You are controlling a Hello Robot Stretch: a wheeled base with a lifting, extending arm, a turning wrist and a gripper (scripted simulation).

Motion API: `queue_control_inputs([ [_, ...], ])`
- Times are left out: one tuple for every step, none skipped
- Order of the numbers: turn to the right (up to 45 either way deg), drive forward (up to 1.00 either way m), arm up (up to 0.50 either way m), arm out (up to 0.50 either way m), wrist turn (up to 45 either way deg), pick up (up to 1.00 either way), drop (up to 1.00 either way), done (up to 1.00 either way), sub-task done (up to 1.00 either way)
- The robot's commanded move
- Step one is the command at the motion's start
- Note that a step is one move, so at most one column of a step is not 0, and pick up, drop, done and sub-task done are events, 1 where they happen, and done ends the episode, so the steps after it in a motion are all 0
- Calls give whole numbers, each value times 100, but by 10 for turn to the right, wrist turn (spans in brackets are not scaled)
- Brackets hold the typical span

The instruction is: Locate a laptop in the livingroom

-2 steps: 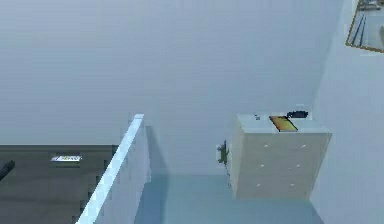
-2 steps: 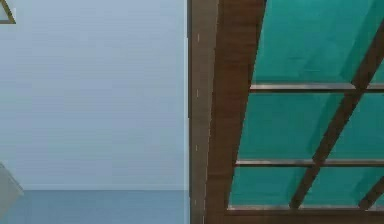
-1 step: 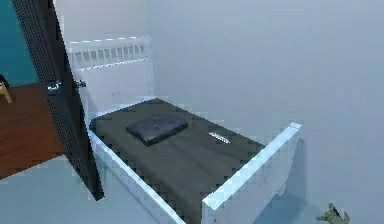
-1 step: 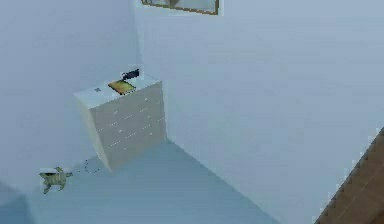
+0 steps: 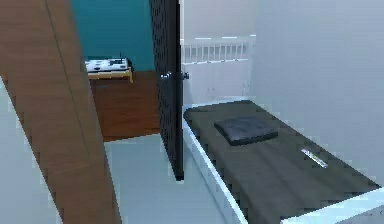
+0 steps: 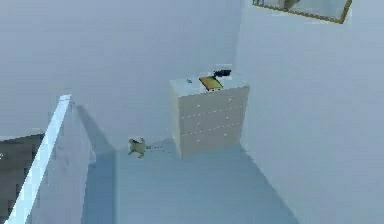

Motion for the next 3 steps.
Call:
queue_control_inputs([
  [0, 60, 0, 0, 0, 0, 0, 0, 0],
  [-390, 0, 0, 0, 0, 0, 0, 0, 0],
  [-30, 0, 0, 0, 0, 0, 0, 0, 0],
])
